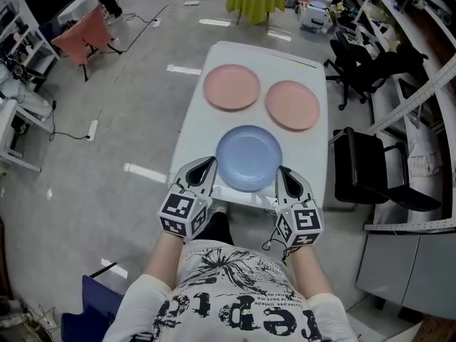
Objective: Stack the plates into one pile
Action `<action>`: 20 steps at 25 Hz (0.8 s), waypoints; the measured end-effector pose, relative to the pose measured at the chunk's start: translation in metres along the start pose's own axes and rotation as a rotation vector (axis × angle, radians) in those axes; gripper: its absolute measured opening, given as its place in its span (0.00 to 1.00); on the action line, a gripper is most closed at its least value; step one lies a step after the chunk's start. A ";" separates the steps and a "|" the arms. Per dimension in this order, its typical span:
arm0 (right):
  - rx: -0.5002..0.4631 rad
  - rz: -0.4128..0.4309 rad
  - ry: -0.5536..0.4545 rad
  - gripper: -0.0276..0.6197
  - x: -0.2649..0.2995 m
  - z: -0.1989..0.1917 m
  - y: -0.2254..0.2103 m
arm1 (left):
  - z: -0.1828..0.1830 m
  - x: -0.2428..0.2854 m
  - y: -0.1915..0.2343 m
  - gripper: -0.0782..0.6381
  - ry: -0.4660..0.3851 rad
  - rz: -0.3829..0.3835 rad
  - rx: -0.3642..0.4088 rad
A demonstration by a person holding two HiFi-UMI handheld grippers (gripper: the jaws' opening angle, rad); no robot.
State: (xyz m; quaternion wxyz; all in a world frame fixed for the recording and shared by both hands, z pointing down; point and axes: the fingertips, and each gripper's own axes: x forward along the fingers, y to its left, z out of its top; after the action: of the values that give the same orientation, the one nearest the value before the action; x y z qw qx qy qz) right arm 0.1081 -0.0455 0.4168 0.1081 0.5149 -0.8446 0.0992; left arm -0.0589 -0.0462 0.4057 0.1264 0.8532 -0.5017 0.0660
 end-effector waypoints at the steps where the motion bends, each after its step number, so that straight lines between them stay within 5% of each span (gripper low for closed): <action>1: 0.000 -0.003 0.004 0.05 0.017 0.004 -0.002 | 0.004 0.012 0.013 0.11 0.003 -0.002 0.001; 10: 0.008 -0.030 0.077 0.05 0.165 0.034 -0.022 | 0.029 0.112 0.128 0.11 0.045 -0.028 -0.038; 20: 0.045 -0.091 0.204 0.05 0.294 0.017 -0.065 | 0.017 0.202 0.219 0.11 0.107 0.007 -0.108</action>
State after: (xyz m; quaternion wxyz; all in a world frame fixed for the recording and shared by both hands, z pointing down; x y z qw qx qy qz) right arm 0.0335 -0.3287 0.4881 0.1864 0.5424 -0.8023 0.1653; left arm -0.1515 -0.3227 0.4706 0.1984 0.8386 -0.5002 0.0847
